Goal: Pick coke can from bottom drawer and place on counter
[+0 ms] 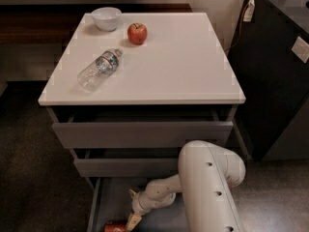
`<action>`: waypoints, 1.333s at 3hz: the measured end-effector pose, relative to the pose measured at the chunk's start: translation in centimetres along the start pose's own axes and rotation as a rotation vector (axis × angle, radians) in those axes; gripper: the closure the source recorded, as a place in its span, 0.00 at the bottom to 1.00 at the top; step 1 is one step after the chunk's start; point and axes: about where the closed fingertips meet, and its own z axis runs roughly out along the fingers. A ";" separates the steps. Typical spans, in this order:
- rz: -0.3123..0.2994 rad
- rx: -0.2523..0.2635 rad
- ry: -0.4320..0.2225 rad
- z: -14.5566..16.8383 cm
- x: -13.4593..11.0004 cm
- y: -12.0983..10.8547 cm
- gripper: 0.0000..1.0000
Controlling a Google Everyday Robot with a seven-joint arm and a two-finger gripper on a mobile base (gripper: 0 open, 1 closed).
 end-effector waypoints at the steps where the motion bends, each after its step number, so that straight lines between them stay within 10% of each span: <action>1: -0.018 -0.026 0.009 1.8 -0.4 0.3 0.00; 4: -0.066 -0.093 0.053 4.4 -1.2 0.9 0.03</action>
Offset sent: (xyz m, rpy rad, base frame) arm -0.0054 0.0318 -0.0257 -0.0333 0.0250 0.0820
